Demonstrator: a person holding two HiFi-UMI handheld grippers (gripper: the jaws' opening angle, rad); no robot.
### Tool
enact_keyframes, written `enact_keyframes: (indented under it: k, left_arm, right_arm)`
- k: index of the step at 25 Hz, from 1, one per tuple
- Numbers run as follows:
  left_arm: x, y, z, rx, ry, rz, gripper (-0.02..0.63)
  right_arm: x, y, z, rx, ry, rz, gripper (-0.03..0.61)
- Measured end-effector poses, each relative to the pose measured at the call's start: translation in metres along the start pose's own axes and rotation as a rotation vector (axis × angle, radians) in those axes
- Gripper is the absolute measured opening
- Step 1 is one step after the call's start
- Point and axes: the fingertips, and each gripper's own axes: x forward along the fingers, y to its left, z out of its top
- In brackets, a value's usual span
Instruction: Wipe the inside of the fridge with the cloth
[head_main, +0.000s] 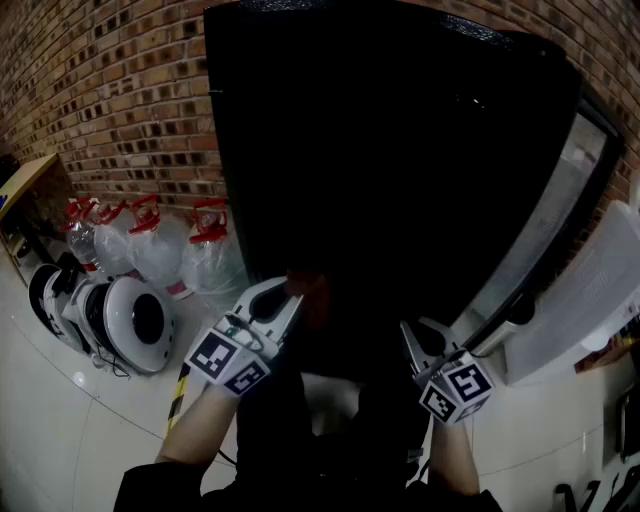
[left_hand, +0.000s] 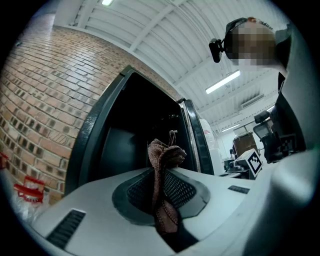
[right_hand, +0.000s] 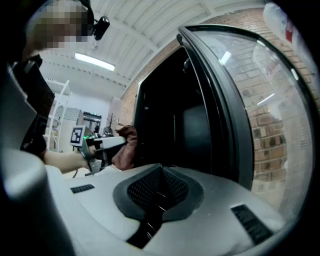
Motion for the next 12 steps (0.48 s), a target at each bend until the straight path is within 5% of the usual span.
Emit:
enact_keyframes:
  k: [4,12]
  left_arm:
    - [0.034,-0.014,0.019,0.006,-0.01,-0.084,0.052]
    - [0.139,-0.037,0.105,-0.103,-0.141,-0.292,0.052]
  right_arm:
    - [-0.011,0.014,0.012,0.013,-0.023,0.076,0.003]
    - [-0.02,0.007,0.03,-0.028,-0.033,0.07,0.003]
